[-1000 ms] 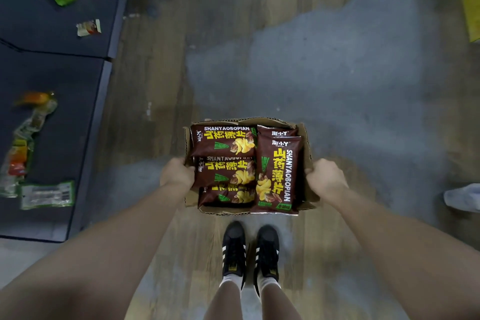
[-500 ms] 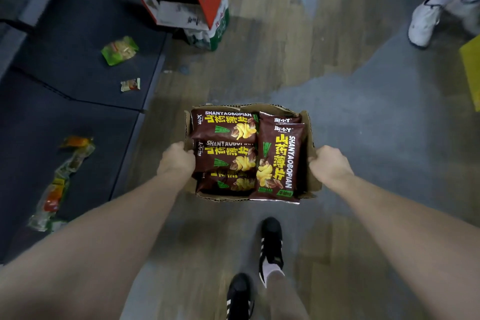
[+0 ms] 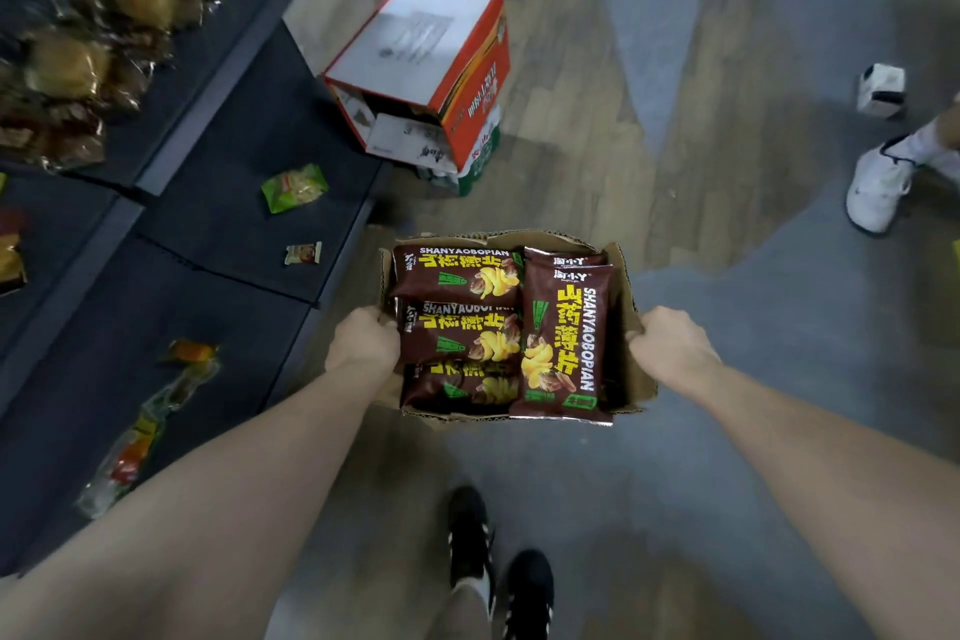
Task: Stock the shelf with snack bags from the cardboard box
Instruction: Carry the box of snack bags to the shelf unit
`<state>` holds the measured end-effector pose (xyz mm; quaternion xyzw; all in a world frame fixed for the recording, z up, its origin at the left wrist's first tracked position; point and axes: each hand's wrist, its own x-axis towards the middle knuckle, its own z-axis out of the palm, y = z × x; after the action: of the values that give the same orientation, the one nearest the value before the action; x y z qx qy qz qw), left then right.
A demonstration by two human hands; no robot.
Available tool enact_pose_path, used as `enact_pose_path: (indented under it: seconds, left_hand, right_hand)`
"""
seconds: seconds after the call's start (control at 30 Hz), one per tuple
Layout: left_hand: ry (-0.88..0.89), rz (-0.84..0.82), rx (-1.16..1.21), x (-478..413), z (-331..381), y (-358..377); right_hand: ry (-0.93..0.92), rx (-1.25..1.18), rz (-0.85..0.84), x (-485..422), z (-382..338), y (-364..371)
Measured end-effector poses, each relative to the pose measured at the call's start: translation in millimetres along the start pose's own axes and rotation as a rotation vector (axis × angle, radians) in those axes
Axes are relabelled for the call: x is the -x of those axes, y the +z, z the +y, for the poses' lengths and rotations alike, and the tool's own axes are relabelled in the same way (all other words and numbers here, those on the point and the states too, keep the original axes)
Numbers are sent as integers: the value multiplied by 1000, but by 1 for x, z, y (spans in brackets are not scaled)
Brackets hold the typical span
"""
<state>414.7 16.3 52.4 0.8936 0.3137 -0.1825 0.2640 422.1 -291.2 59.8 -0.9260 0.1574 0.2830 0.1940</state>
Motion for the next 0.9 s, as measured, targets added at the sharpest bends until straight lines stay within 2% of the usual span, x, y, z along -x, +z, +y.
enact_pose_path:
  seconds: [0.23, 0.43, 0.7, 0.9]
  left_hand:
    - [-20, 9, 13, -46, 48, -41]
    - [35, 34, 73, -74, 96, -93]
    - [33, 165, 77, -96, 164, -146]
    - [-44, 217, 138, -107, 202, -168]
  right_hand:
    - [9, 8, 7, -44, -52, -49]
    - [-17, 32, 27, -71, -102, -110]
    - [-144, 62, 23, -120, -152, -188]
    - [-273, 98, 17, -164, -187, -244]
